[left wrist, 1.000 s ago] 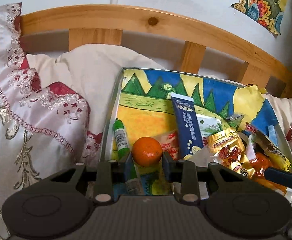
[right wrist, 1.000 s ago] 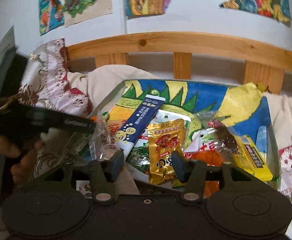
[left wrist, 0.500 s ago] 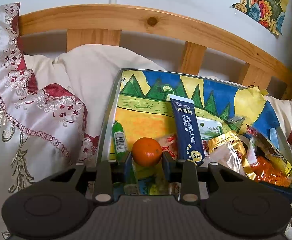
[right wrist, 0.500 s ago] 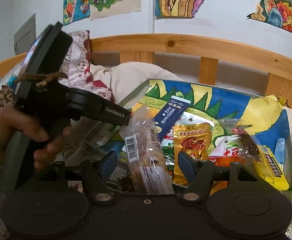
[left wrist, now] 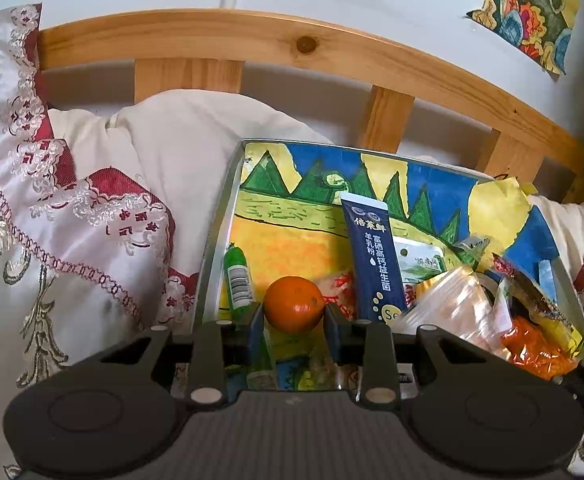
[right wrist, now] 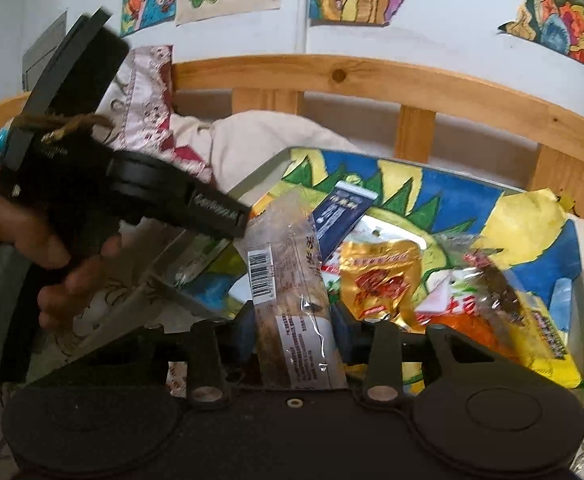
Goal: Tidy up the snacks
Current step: 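Carry the orange and bread bag over the tray and lower them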
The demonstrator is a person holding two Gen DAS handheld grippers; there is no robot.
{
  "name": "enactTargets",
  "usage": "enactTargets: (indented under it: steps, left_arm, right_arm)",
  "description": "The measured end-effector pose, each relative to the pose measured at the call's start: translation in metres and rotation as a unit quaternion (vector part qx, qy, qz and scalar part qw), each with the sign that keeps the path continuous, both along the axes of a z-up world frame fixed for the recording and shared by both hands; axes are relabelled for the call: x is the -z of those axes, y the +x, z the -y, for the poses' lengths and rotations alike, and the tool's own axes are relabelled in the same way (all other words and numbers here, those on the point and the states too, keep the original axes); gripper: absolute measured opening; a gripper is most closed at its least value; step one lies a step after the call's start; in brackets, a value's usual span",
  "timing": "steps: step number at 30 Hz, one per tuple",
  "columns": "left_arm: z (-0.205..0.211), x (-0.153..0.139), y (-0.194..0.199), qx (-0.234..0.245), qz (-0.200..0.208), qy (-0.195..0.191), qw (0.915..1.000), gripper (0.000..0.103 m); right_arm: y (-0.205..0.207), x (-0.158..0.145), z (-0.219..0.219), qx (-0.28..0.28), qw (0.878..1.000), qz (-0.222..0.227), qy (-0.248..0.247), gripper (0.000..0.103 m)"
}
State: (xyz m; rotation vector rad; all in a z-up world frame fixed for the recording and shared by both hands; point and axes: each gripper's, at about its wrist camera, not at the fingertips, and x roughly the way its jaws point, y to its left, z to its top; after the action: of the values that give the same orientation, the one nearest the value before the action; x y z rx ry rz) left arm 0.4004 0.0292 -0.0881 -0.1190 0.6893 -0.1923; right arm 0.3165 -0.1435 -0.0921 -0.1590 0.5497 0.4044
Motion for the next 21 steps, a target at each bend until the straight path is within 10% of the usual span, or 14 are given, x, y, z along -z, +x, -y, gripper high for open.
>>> enactTargets:
  steps: [21]
  left_arm:
    - [0.017,0.000,-0.007,0.020,0.029,0.056,0.9978,0.038]
  right_arm:
    - [0.066,-0.010,0.055,0.109,0.988,0.007,0.109,0.041]
